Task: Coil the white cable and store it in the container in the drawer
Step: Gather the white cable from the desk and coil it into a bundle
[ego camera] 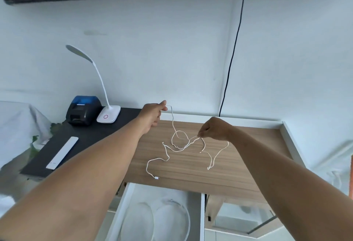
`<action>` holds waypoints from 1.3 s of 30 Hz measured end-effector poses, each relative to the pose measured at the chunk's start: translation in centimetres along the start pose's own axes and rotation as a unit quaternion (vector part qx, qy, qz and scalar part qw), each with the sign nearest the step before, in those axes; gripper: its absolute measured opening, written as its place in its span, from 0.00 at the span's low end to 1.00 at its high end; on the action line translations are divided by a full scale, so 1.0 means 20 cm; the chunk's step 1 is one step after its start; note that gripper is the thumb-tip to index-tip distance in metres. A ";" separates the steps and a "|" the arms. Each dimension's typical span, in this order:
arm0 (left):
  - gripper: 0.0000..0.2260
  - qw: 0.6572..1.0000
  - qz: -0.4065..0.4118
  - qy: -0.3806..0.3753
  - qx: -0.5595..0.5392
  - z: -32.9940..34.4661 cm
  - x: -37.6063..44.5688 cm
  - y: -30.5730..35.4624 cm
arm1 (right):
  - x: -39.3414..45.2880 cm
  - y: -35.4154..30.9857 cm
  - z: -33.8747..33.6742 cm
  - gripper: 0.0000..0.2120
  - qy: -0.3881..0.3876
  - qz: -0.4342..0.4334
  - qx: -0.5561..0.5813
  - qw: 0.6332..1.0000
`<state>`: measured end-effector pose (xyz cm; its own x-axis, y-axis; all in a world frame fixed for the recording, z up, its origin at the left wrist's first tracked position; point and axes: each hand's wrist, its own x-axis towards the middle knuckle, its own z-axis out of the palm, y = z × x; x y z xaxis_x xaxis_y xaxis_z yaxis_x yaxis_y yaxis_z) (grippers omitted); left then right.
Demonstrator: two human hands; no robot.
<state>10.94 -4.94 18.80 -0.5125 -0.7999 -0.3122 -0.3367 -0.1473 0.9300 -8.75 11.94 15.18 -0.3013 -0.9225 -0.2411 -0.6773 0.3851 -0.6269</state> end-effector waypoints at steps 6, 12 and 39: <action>0.14 0.998 0.026 -0.057 0.020 -0.02 -0.07 -0.01 | -0.01 -0.13 -0.06 0.05 -0.054 -0.034 0.120 0.991; 0.14 0.993 0.023 -0.118 -0.003 0.04 -0.14 -0.02 | -0.01 -0.22 -0.05 0.10 -0.003 -0.048 0.191 0.981; 0.12 0.976 -0.033 -0.009 -0.215 -0.22 -0.02 -0.01 | -0.01 0.07 0.04 0.10 0.232 0.063 0.098 0.966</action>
<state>14.56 -7.17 19.63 -0.5157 -0.7709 -0.3738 -0.0092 -0.4312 0.9022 -9.08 12.72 13.84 -0.6723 -0.7403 0.0045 -0.4887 0.4392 -0.7538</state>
